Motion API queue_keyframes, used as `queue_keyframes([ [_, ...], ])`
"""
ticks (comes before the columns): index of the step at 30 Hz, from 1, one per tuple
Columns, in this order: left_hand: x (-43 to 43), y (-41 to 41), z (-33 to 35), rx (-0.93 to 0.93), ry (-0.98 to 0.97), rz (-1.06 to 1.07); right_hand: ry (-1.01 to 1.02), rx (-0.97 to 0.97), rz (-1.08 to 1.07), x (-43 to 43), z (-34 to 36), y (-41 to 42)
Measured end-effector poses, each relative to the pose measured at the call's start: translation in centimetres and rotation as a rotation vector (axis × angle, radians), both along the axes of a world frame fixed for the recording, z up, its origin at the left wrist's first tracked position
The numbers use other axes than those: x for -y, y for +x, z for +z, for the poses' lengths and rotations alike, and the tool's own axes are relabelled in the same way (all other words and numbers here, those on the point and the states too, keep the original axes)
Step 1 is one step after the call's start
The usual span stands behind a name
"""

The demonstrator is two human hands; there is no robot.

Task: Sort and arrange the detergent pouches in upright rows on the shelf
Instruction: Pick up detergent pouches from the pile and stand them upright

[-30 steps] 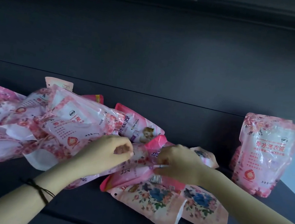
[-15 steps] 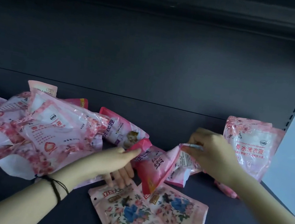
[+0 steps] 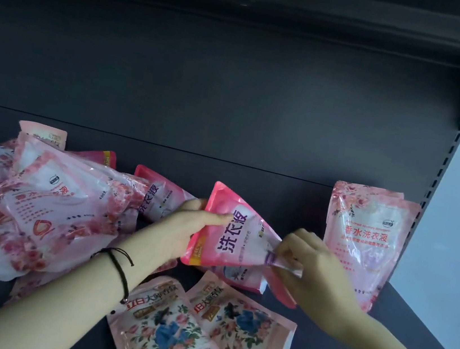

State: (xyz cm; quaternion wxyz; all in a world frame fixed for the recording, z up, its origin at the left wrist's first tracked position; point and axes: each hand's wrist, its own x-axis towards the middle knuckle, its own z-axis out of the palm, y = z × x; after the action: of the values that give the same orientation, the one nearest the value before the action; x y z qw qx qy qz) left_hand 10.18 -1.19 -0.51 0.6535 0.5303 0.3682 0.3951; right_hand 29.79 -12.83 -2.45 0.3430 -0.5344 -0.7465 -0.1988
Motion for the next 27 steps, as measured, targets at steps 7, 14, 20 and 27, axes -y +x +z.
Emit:
queue_keyframes([
  [7,-0.1,0.8,2.1,-0.14,0.32,-0.257,-0.195,-0.153,0.147,-0.1,1.7,0.9],
  [14,0.0,0.9,3.0,-0.26,0.589,-0.321,-0.668,-0.795,0.276,-2.5,2.8,0.6],
  [20,0.1,0.1,2.0,-0.105,0.632,-0.066,-0.485,-0.953,0.261,-2.1,1.2,0.8],
  [27,2.4,4.4,-2.5,0.222,0.234,-0.147,-0.27,-1.298,0.263,-0.5,0.5,3.0],
])
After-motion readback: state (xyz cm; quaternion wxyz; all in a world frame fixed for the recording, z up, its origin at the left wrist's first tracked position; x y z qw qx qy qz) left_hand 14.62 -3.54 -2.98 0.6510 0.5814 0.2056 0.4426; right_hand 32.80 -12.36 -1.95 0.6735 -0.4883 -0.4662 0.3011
